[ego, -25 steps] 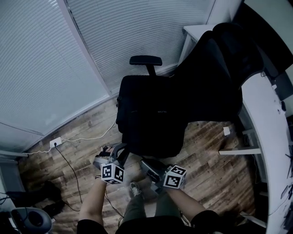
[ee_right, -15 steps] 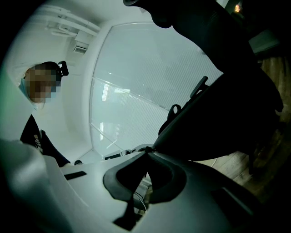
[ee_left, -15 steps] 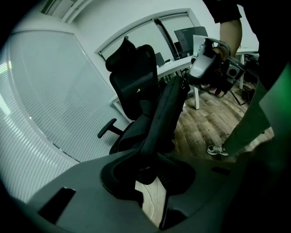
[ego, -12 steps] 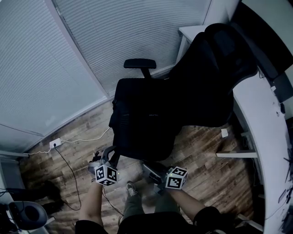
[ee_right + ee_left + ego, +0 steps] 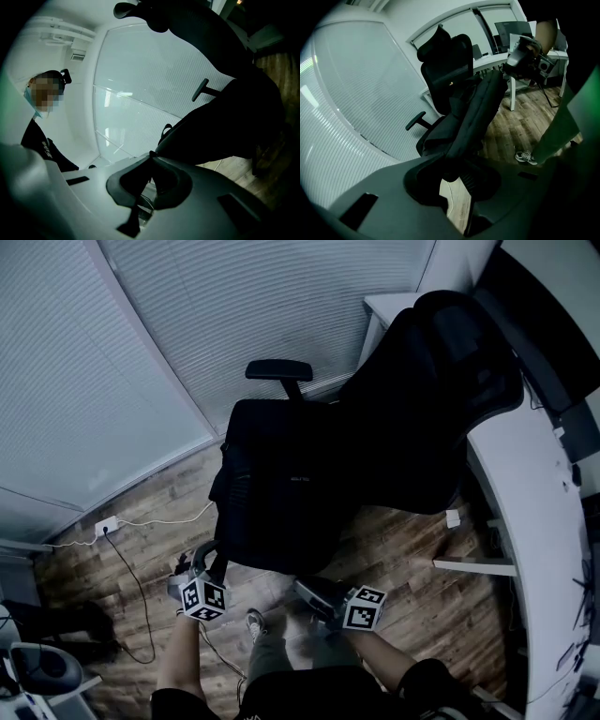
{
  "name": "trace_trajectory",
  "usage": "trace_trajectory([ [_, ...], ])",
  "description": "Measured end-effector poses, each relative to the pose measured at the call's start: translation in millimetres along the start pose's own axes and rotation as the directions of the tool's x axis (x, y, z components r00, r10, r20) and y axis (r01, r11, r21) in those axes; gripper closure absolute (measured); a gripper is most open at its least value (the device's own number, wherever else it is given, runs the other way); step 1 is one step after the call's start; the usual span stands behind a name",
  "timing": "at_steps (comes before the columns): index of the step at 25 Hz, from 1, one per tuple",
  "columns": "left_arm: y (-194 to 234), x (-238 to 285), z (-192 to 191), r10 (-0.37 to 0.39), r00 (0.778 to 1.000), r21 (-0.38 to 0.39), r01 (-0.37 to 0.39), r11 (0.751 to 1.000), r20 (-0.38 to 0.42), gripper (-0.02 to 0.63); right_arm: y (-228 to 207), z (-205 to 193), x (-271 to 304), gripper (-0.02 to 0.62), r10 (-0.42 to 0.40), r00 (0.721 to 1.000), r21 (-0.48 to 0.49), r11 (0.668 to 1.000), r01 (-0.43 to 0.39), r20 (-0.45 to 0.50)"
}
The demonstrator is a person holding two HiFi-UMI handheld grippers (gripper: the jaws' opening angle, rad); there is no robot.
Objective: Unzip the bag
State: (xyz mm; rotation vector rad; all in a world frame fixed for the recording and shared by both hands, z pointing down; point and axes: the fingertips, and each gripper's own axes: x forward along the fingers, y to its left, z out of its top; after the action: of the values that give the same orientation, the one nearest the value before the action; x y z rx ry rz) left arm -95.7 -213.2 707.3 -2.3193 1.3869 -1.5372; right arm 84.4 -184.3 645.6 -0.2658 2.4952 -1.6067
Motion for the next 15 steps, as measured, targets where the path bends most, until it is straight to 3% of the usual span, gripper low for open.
trace_trajectory([
  [15, -3.2, 4.0, -4.2, 0.063, 0.996, -0.076, -0.068, 0.995, -0.066, 0.505, -30.2, 25.5, -45.7, 0.551, -0.049, 0.999, 0.052, 0.997, 0.050, -0.018],
])
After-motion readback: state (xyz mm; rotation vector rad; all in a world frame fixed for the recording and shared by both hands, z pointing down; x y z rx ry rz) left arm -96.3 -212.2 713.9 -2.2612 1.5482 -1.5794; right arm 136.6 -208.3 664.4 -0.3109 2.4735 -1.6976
